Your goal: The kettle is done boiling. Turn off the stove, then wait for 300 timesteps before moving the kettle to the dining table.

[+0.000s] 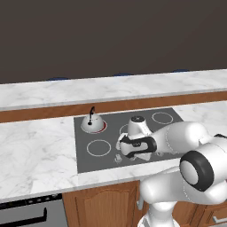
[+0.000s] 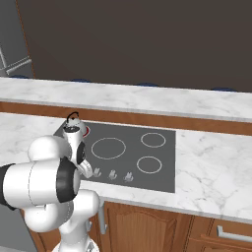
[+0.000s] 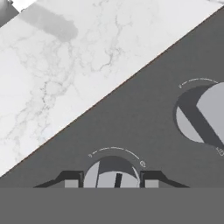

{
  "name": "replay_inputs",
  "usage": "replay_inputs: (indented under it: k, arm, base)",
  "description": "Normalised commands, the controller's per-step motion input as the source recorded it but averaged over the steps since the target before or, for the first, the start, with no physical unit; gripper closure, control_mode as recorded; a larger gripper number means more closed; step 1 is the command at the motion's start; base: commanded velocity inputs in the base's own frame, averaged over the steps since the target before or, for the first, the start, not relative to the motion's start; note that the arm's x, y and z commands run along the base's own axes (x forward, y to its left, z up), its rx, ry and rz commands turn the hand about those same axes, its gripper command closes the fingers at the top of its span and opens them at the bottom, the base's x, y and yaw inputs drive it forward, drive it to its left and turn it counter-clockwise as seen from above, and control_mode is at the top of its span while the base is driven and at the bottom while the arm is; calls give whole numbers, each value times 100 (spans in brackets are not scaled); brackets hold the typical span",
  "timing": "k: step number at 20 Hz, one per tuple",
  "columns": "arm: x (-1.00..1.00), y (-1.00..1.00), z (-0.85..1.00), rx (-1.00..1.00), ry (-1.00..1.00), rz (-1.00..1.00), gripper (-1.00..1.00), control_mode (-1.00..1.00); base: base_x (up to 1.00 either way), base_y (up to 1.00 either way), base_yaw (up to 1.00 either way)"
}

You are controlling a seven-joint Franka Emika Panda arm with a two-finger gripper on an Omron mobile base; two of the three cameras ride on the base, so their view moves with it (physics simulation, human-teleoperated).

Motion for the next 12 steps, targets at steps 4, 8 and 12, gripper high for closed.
replay_inputs:
  k: [4, 8, 12]
  arm:
    - [-9, 0, -5, 5, 0, -24, 100, -100]
    - [-6, 0, -5, 6, 0, -25, 100, -100]
    - [-2, 0, -5, 6, 0, -27, 100, -100]
  base:
    - [0, 0, 0]
    - [0, 0, 0]
    - [0, 0, 0]
